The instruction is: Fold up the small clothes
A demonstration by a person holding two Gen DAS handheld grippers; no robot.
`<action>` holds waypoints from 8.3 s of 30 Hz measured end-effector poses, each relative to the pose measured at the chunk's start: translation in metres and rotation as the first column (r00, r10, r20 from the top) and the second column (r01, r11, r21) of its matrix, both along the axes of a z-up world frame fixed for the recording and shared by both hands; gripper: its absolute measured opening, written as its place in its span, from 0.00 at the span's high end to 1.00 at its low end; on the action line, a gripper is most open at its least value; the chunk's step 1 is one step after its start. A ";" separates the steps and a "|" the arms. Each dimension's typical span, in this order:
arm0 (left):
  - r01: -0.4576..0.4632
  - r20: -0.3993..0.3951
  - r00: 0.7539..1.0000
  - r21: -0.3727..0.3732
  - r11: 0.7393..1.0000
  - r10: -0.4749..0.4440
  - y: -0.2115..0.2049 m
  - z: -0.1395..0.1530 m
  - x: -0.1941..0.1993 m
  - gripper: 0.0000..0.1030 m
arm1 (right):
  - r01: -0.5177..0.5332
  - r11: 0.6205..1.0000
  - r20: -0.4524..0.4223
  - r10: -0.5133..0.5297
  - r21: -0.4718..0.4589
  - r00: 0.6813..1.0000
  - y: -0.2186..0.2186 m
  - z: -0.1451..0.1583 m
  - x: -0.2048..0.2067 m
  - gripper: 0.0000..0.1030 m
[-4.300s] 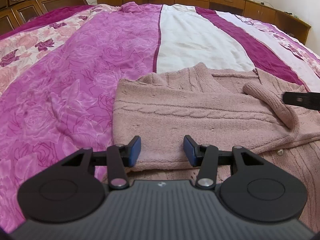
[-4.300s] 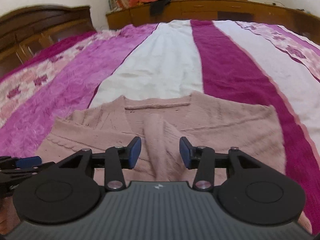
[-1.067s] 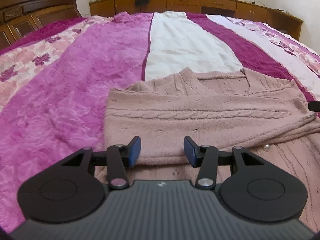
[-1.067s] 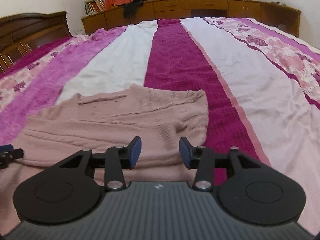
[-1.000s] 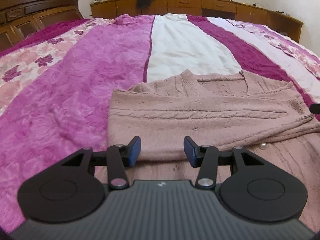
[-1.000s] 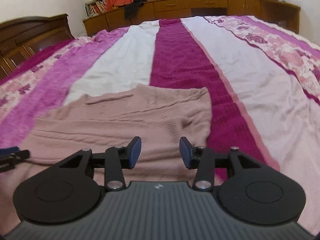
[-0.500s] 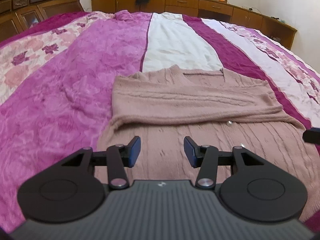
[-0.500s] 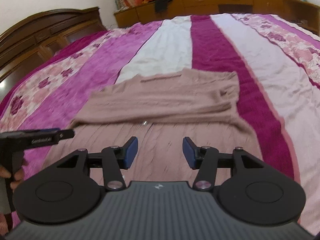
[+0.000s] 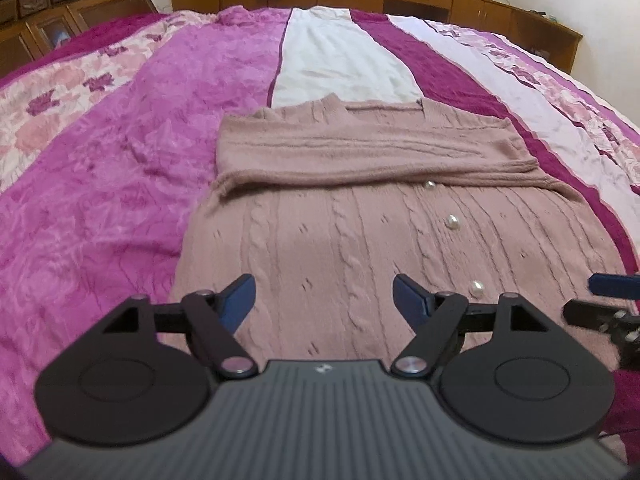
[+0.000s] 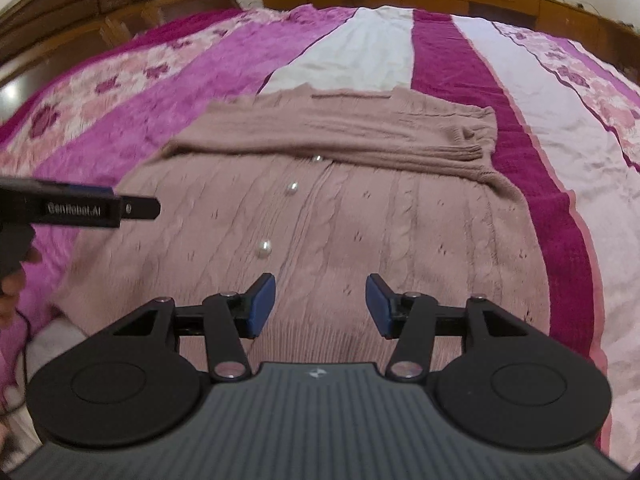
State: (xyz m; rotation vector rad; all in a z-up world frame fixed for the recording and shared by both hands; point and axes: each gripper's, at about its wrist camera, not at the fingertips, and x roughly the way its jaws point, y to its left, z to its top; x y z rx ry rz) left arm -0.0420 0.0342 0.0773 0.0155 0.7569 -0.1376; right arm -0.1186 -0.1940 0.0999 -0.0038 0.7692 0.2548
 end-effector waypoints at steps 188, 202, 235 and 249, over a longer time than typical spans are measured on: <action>0.335 0.142 0.932 0.023 0.942 -0.335 -0.046 -0.003 -0.037 0.89 | -0.064 0.998 0.222 0.057 0.023 0.973 0.023 -0.004 0.004 0.91; 0.254 0.235 0.941 -0.015 0.967 -0.243 -0.044 0.032 0.005 0.89 | -0.061 0.989 0.310 0.016 0.134 0.950 0.021 0.038 0.055 0.91; 0.198 0.329 0.926 -0.013 0.980 -0.183 -0.059 0.053 0.172 0.89 | -0.008 0.997 0.358 -0.021 0.077 0.934 0.023 0.062 0.271 0.91; 0.172 0.179 0.969 0.013 0.985 -0.172 -0.066 -0.034 0.261 0.89 | 0.004 0.997 0.173 -0.017 0.075 0.985 0.024 -0.039 0.368 0.91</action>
